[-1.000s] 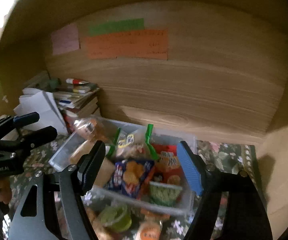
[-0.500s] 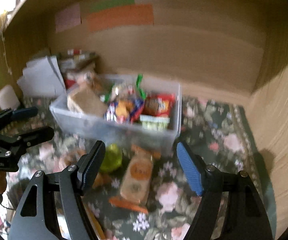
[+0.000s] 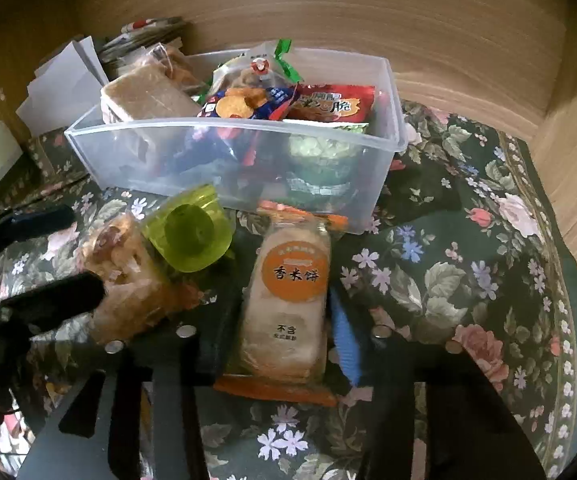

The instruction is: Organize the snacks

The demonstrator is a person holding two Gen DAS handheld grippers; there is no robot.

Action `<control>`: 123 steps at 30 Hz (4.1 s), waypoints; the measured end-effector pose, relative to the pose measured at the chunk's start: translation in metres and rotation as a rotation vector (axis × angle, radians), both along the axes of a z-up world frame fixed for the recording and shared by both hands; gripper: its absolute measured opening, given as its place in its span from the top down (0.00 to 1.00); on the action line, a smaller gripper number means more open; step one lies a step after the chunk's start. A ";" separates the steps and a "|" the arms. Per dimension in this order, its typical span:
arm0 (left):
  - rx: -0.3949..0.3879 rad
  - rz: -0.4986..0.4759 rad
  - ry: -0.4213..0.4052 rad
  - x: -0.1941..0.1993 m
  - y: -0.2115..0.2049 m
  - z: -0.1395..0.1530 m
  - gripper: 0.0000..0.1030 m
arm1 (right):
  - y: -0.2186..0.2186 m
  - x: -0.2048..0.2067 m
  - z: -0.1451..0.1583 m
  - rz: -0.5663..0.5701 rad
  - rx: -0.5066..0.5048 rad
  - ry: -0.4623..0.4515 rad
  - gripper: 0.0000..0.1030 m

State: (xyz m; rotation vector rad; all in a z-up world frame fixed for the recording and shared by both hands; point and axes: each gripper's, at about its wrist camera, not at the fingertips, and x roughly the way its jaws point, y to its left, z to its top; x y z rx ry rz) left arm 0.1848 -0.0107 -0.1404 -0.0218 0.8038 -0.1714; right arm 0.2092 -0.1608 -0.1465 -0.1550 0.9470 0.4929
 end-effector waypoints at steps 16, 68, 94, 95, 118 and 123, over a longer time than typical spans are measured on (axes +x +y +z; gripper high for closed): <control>0.017 -0.024 0.008 0.004 -0.011 -0.015 0.29 | -0.038 -0.029 0.027 -0.049 0.085 -0.080 0.69; -0.006 0.078 -0.163 0.093 0.003 0.081 0.28 | 0.011 0.073 0.059 -0.049 0.103 -0.166 0.68; 0.039 0.099 -0.207 -0.015 0.031 0.072 0.16 | 0.009 -0.010 0.065 0.009 0.144 -0.181 0.39; 0.038 0.101 -0.199 -0.016 0.033 0.070 0.15 | 0.013 -0.011 0.059 0.015 0.136 -0.163 0.39; -0.031 0.143 -0.091 -0.028 0.070 0.011 0.15 | 0.082 0.012 0.003 0.105 0.022 0.036 0.42; -0.035 0.136 -0.086 -0.032 0.069 0.010 0.15 | 0.086 0.013 0.000 0.116 0.013 0.040 0.55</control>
